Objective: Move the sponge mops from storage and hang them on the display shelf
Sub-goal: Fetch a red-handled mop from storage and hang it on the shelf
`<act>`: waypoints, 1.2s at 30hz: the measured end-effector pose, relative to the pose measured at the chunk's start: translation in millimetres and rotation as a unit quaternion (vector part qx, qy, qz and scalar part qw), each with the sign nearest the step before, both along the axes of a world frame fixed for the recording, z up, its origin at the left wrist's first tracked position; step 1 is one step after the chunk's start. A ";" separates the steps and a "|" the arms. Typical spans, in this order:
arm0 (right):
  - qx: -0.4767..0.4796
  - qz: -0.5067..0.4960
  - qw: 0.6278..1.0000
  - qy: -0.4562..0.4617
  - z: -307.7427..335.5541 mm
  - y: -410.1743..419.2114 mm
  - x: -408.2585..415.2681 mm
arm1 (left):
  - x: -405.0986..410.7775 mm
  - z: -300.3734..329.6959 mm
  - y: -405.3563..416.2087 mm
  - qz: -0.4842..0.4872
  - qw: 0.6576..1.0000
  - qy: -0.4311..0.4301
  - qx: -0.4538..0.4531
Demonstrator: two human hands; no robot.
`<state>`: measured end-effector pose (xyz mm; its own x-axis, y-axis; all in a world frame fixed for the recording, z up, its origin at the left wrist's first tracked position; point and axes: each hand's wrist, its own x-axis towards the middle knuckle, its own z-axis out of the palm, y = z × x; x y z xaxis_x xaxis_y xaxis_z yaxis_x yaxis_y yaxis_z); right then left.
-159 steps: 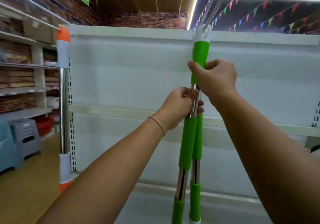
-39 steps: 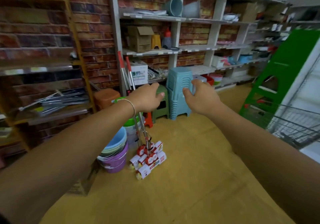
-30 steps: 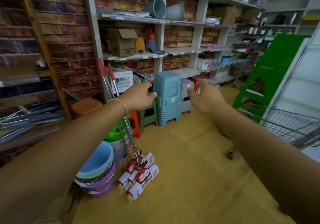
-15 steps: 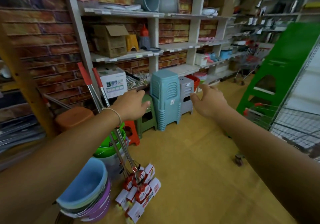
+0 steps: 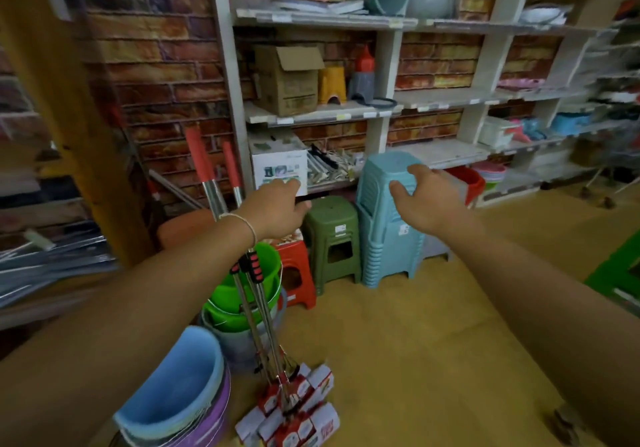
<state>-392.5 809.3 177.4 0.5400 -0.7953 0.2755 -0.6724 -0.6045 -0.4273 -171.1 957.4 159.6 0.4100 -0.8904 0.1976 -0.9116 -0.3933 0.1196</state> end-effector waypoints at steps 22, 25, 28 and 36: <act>0.019 0.132 0.991 -0.004 -27.6 -66.6 261.8 | 205.0 -40.1 -24.0 0.095 0.994 0.046 -0.029; 0.041 0.164 0.985 0.025 -46.4 -69.0 292.8 | 217.8 -58.2 -21.5 0.107 0.993 0.054 -0.022; 0.045 0.198 0.978 0.047 -62.2 -70.4 322.0 | 232.3 -72.5 -19.5 0.135 0.987 0.078 -0.037; 0.086 0.289 0.949 0.091 -106.0 -92.4 384.0 | 247.2 -112.4 -40.3 0.229 0.967 0.110 0.003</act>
<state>-8.4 716.9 71.4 0.9259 -0.3766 0.0287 -0.3219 -0.8266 -0.4617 76.2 917.1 47.2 0.7931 -0.6065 0.0556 -0.5944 -0.7509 0.2878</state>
